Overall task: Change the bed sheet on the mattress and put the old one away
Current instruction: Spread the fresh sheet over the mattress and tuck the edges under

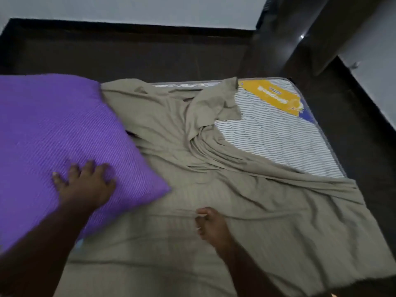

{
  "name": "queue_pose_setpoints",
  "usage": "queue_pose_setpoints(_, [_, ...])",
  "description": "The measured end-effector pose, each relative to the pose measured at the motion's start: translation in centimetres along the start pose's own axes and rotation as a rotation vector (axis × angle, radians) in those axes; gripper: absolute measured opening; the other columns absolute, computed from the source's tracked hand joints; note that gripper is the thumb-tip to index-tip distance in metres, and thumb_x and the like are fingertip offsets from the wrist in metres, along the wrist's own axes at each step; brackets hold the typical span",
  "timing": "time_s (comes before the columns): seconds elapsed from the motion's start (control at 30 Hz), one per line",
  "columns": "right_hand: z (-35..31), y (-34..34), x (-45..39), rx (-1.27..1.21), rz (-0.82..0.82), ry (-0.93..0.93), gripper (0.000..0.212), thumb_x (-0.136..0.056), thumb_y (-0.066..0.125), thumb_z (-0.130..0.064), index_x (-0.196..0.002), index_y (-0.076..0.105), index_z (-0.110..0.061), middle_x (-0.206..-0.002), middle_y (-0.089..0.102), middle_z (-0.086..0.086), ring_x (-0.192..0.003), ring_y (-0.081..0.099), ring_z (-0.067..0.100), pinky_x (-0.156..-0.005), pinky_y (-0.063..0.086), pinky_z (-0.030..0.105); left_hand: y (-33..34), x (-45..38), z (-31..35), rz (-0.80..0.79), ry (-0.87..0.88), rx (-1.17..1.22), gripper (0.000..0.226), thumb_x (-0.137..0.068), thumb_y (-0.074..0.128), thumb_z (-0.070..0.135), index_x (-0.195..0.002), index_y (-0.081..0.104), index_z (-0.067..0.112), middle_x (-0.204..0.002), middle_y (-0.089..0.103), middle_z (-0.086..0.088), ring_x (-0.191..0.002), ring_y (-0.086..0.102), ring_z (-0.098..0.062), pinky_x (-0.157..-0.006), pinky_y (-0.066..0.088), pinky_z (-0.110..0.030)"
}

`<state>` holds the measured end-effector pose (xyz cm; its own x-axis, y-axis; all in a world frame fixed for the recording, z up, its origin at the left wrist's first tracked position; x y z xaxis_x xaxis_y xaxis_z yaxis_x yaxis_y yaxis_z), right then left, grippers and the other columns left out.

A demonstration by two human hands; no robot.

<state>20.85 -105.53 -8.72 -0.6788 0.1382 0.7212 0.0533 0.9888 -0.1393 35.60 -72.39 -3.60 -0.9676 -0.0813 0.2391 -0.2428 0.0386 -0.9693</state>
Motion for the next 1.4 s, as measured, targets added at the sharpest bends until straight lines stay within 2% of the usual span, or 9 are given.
queue_pose_setpoints(0.2, [1.7,-13.5,-2.0,0.014,0.297,0.145,0.017,-0.09,0.061,-0.014,-0.102,0.064,-0.025,-0.095,0.068,0.005,-0.08,0.065,0.021,-0.077,0.057,0.038,-0.2,-0.8,6.8,0.053,0.012,-0.112,0.048,-0.074,0.061,0.033,-0.114,0.065,0.007,-0.119,0.058,-0.025,-0.121,0.045,-0.047,-0.109,0.008,-0.076])
queue_pose_setpoints(0.33, [0.2,-16.7,-3.4,-0.31,0.35,0.084,0.014,-0.094,0.057,-0.003,-0.101,0.062,-0.014,-0.087,0.064,0.011,-0.066,0.058,0.022,-0.06,0.046,0.031,-0.7,-2.1,16.4,0.03,0.17,0.058,0.047,-0.075,0.047,0.032,-0.112,0.068,0.01,-0.106,0.068,-0.022,-0.105,0.061,-0.04,-0.107,0.036,-0.059])
queue_pose_setpoints(0.53, [-0.9,-23.0,-6.3,-0.648,0.429,0.047,0.013,-0.098,0.054,-0.001,-0.088,0.058,-0.009,-0.076,0.057,0.009,-0.063,0.053,0.02,-0.057,0.041,0.025,2.5,-2.5,29.2,-0.398,-0.089,0.789,0.02,-0.087,0.06,0.023,-0.076,0.065,0.007,-0.098,0.07,-0.025,-0.092,0.068,-0.035,-0.079,0.051,-0.034])
queue_pose_setpoints(0.67, [0.7,-27.5,-10.4,-0.796,0.436,0.146,0.012,-0.101,0.055,-0.015,-0.092,0.06,-0.008,-0.076,0.057,0.006,-0.072,0.062,0.02,-0.06,0.052,0.023,6.6,-1.9,36.9,-0.626,-0.382,1.204,0.011,-0.094,0.062,0.014,-0.084,0.061,0.01,-0.083,0.061,-0.015,-0.063,0.059,-0.024,-0.055,0.049,-0.025])
queue_pose_setpoints(0.77, [2.3,-30.1,-13.6,-0.88,0.369,0.248,0.018,-0.101,0.057,-0.025,-0.1,0.062,-0.008,-0.094,0.065,0.01,-0.081,0.066,0.021,-0.058,0.056,0.025,9.4,-1.7,42.6,-0.74,-0.545,1.358,0.013,-0.098,0.059,0.024,-0.097,0.06,0.011,-0.089,0.059,-0.011,-0.076,0.06,-0.024,-0.067,0.052,-0.029])
queue_pose_setpoints(0.87, [3.3,-31.6,-15.6,-0.899,0.242,0.355,0.031,-0.098,0.061,-0.035,-0.112,0.063,-0.007,-0.099,0.069,0.009,-0.083,0.068,0.02,-0.056,0.057,0.025,11.9,-2.9,46.0,-0.687,-0.772,1.525,0.016,-0.096,0.064,0.028,-0.096,0.06,0.012,-0.091,0.06,-0.01,-0.081,0.059,-0.019,-0.074,0.054,-0.03])
queue_pose_setpoints(1.0, [2.8,-33.3,-16.5,-0.992,0.108,0.402,0.021,-0.1,0.058,-0.029,-0.112,0.063,-0.013,-0.089,0.07,0.005,-0.073,0.069,0.016,-0.051,0.056,0.024,12.1,-5.5,48.2,-0.473,-0.957,1.758,0.013,-0.093,0.063,0.012,-0.084,0.056,0.018,-0.081,0.056,0.0,-0.066,0.053,-0.01,-0.045,0.048,-0.016])
queue_pose_setpoints(1.23, [-6.6,-46.6,-15.1,-1.32,0.271,-0.115,0.016,-0.105,0.047,-0.021,-0.095,0.057,-0.016,-0.084,0.072,0.005,-0.068,0.073,0.016,-0.057,0.058,0.027,-8.3,-13.9,68.5,-0.305,0.053,1.644,0.029,-0.093,0.056,0.011,-0.122,0.056,0.01,-0.099,0.068,-0.002,-0.091,0.07,-0.016,-0.077,0.06,-0.03])
queue_pose_setpoints(1.4, [-9.6,-58.6,-14.2,-1.292,0.334,-0.445,0.059,-0.104,0.044,-0.008,-0.151,0.026,-0.038,-0.136,0.052,-0.005,-0.12,0.062,0.024,-0.095,0.054,0.039,-17.7,-11.4,85.6,-0.421,0.559,1.256,0.042,-0.095,0.057,0.006,-0.127,0.046,0.032,-0.127,0.058,0.004,-0.11,0.058,-0.009,-0.08,0.049,-0.023])
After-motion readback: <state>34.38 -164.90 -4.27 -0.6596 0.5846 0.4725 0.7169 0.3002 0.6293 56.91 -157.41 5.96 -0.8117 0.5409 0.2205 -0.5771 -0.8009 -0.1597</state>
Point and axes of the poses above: each hand's wrist, its own x-axis away from the middle knuckle, its own y-axis out of the palm, z = x × y, the point moved 6 cm from there along -x, towards the middle knuckle
